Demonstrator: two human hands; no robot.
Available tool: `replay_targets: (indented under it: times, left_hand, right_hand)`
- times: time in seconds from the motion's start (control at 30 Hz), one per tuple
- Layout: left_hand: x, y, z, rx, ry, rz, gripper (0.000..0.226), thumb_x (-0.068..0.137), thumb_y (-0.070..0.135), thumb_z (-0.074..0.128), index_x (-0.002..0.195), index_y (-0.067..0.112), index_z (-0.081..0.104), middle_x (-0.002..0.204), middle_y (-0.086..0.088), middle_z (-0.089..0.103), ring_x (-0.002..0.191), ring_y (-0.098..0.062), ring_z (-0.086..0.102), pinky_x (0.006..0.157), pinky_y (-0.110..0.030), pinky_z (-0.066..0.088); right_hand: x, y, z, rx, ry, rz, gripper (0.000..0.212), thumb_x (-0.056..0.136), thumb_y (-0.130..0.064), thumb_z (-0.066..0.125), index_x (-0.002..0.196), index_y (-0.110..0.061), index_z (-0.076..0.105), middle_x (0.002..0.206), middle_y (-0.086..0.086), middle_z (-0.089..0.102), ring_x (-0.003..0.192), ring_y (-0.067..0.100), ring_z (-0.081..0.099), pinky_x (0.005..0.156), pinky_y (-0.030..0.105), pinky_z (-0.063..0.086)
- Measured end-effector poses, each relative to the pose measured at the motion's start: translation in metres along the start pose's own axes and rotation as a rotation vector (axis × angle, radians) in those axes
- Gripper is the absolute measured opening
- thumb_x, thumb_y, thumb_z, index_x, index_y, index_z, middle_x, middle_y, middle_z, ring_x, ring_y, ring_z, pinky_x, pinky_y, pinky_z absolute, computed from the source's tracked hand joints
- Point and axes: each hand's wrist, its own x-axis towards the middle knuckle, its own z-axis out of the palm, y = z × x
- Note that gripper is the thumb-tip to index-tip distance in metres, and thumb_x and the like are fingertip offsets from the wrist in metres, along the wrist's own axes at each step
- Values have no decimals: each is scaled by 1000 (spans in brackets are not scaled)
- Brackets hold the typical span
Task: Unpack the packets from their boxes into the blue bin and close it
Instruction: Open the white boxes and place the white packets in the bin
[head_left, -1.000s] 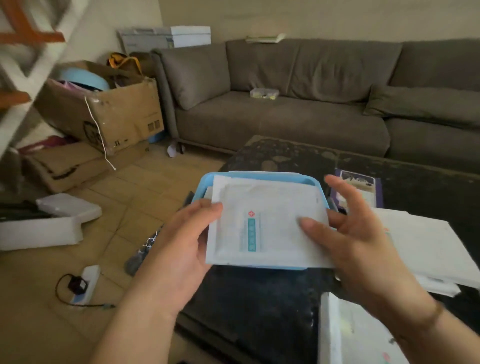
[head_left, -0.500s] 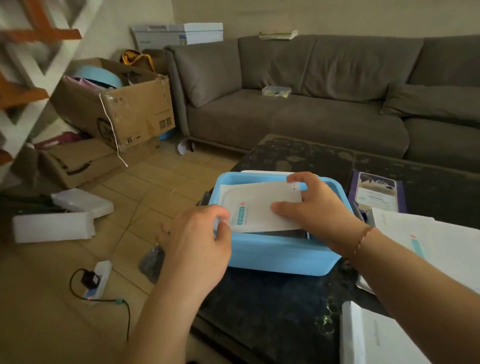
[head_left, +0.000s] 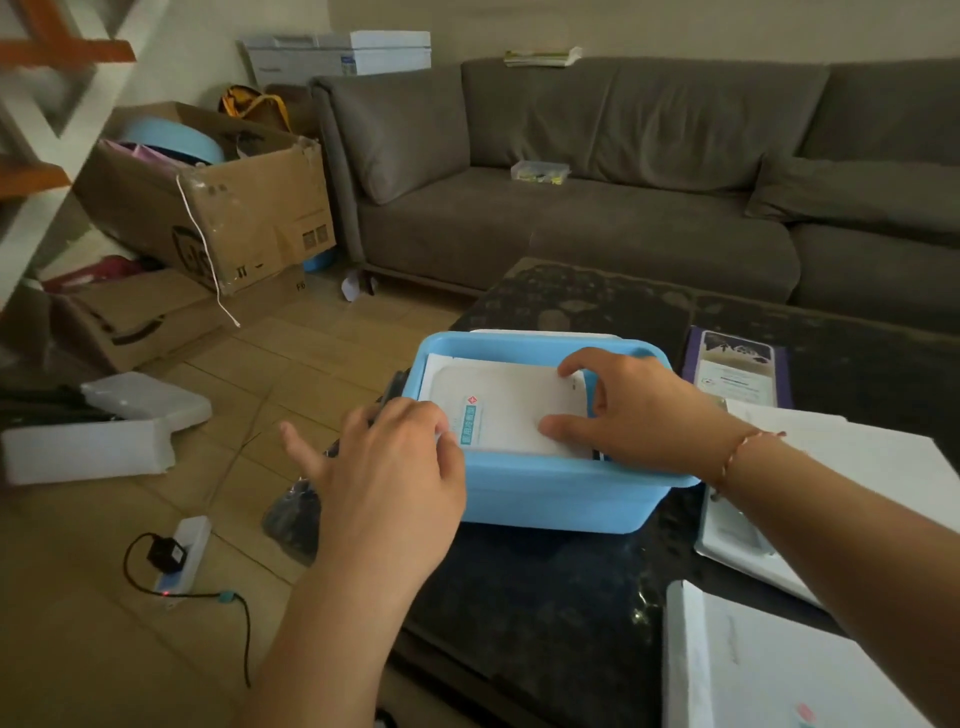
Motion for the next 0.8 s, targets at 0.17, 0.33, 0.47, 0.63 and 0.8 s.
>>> replay_targets:
  times: [0.17,0.33,0.47,0.63,0.8]
  left_hand:
    - [-8,8,9,-140,261,200,22,85,32,57,103,22,66,108,3,68,111,-22,53,97,-47,43]
    - [-43,29,38,-449,40,411,4,85,25,68,87,27,66,72,14,64,69,-3,60,65,-27,53]
    - [-62,44,76,-335,-371,355,12,87,32,67,77,36,61,61,15,57,62,-2,56,67,-26,52]
    - [-68,60,99,-272,-653,285,6,89,40,67,86,36,65,70,13,62,66,-3,60,61,-21,47]
    - [-69,62,105,-315,-692,268,25,92,48,62,83,27,69,66,2,69,54,-6,62,52,-22,45]
  right_hand:
    - [-49,-1,-7,72,403,-118,40,84,-53,55,116,-29,57,61,-13,48,56,6,51,55,21,40]
    - [-161,6,18,26,467,-132,30,80,-58,59,83,-29,52,55,-10,45,48,9,44,44,22,39]
    - [-206,12,63,-75,170,46,59,49,-75,65,79,-31,39,50,-10,46,42,10,48,37,20,33]
    - [-214,24,86,-154,220,94,64,37,-58,77,82,-28,44,53,-10,49,45,14,53,33,22,34]
    - [-228,34,92,42,427,140,33,66,-43,63,89,-33,42,55,-15,50,47,9,52,48,16,38]
